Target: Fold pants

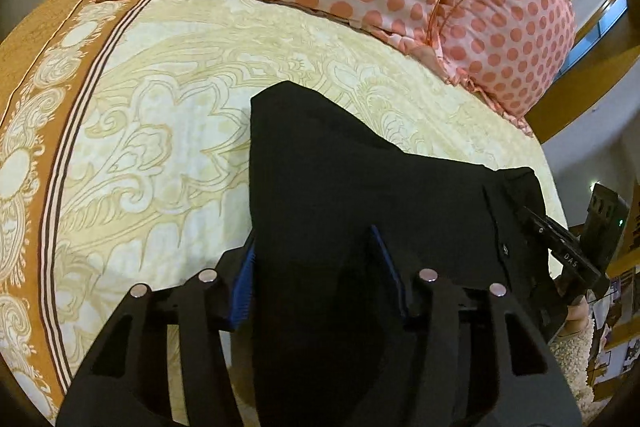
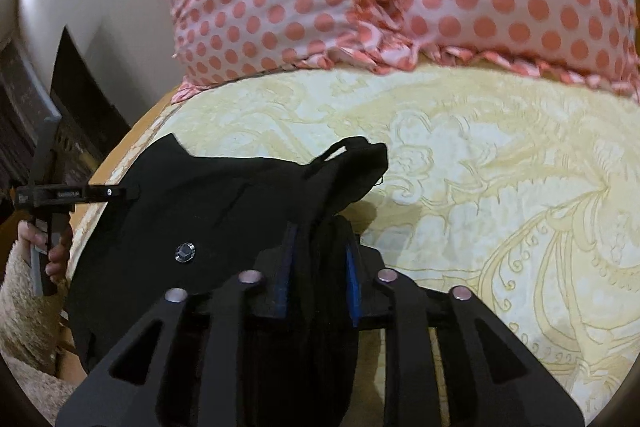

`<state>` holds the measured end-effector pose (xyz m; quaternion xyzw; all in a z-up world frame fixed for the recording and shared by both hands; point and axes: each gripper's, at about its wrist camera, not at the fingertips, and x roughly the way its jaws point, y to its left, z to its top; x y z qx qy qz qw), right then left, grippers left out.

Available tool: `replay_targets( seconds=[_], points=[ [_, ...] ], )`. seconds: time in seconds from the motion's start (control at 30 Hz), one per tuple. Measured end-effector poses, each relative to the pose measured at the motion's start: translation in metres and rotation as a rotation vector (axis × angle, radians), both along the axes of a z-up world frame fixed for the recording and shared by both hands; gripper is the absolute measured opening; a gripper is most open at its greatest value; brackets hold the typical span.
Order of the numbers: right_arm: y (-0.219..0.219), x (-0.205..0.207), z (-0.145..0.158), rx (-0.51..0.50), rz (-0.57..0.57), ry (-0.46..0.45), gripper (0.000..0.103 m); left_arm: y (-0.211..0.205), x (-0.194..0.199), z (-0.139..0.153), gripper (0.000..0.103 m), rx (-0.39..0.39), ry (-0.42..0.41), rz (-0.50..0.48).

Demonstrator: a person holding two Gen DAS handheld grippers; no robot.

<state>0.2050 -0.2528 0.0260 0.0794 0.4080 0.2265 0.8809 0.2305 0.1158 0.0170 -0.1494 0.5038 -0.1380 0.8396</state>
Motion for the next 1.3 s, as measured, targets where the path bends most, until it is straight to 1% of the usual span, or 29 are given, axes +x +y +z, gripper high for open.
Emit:
replay_targets(
  seconds=[0.03,0.1,0.13,0.17,0.2,0.23,0.27,0.4,0.57,0.67,0.73,0.83,0.87,0.93,0.97,1.0,1.03,1.07,1.1,1.13,1.17,1.2,1.23,1.27,1.3],
  points=[
    [-0.001,0.002,-0.002,0.006,-0.004,0.017,0.037,-0.002,0.001,0.001,0.051,0.009,0.004,0.001],
    [-0.004,0.007,-0.006,0.036,-0.004,0.045,0.037,-0.003,0.0,0.001,0.045,0.026,0.002,0.003],
    [-0.004,0.007,-0.006,0.047,0.004,0.044,0.034,-0.003,-0.002,0.003,0.039,0.038,-0.007,0.004],
    [-0.004,0.006,-0.006,0.054,0.015,0.037,0.023,-0.005,-0.005,0.005,0.027,0.06,-0.025,0.008],
    [-0.002,0.003,-0.003,0.06,0.029,0.026,0.021,-0.006,-0.007,0.008,0.023,0.071,-0.039,0.005],
    [0.0,0.002,0.0,0.052,0.03,0.013,0.019,-0.008,-0.01,0.011,0.014,0.077,-0.056,-0.002],
    [0.002,-0.001,0.004,0.039,0.032,-0.003,0.018,-0.011,-0.013,0.017,0.012,0.092,-0.076,-0.01],
    [0.001,-0.001,0.02,0.056,0.039,-0.033,0.017,-0.022,-0.017,0.034,0.011,0.143,-0.128,-0.025],
    [0.0,0.012,0.035,0.029,0.035,-0.065,0.016,-0.03,-0.004,0.047,0.011,0.145,-0.156,-0.037],
    [-0.003,0.025,0.041,0.017,0.017,-0.072,0.015,-0.033,0.013,0.05,0.011,0.141,-0.16,-0.03],
    [-0.004,0.037,0.051,0.002,0.001,-0.098,0.013,-0.037,0.029,0.054,0.011,0.136,-0.172,-0.027],
    [-0.004,0.059,0.065,-0.029,-0.026,-0.152,0.013,-0.044,0.054,0.066,0.011,0.149,-0.226,-0.006],
    [-0.003,0.067,0.069,-0.046,-0.037,-0.171,0.013,-0.048,0.066,0.07,0.011,0.159,-0.255,0.003],
    [-0.001,0.087,0.07,-0.074,-0.065,-0.188,0.013,-0.052,0.086,0.07,0.011,0.172,-0.284,0.025],
    [-0.002,0.096,0.066,-0.083,-0.08,-0.18,0.013,-0.054,0.093,0.067,0.012,0.182,-0.28,0.03],
    [-0.002,0.107,0.058,-0.097,-0.094,-0.154,0.013,-0.054,0.105,0.058,0.012,0.193,-0.252,0.041],
    [-0.002,0.115,0.048,-0.115,-0.102,-0.12,0.013,-0.053,0.115,0.047,0.013,0.194,-0.21,0.05],
    [0.0,0.124,0.033,-0.146,-0.11,-0.072,0.014,-0.051,0.123,0.033,0.016,0.185,-0.159,0.066],
    [0.003,0.127,0.025,-0.172,-0.114,-0.047,0.014,-0.048,0.127,0.022,0.019,0.183,-0.125,0.079],
    [0.005,0.128,0.018,-0.207,-0.124,-0.038,0.021,-0.046,0.129,0.013,0.03,0.19,-0.102,0.091],
    [0.006,0.126,0.014,-0.241,-0.139,-0.047,0.032,-0.044,0.13,0.004,0.043,0.203,-0.092,0.111],
    [0.006,0.125,0.014,-0.252,-0.146,-0.046,0.037,-0.042,0.129,0.002,0.043,0.192,-0.101,0.124],
    [0.003,0.124,0.015,-0.256,-0.161,-0.042,0.046,-0.04,0.127,0.004,0.047,0.189,-0.104,0.131],
    [-0.001,0.121,0.018,-0.268,-0.185,-0.044,0.06,-0.039,0.125,0.006,0.052,0.201,-0.103,0.141],
    [-0.006,0.114,0.023,-0.288,-0.223,-0.065,0.064,-0.037,0.119,0.013,0.054,0.234,-0.122,0.161]
  ],
)
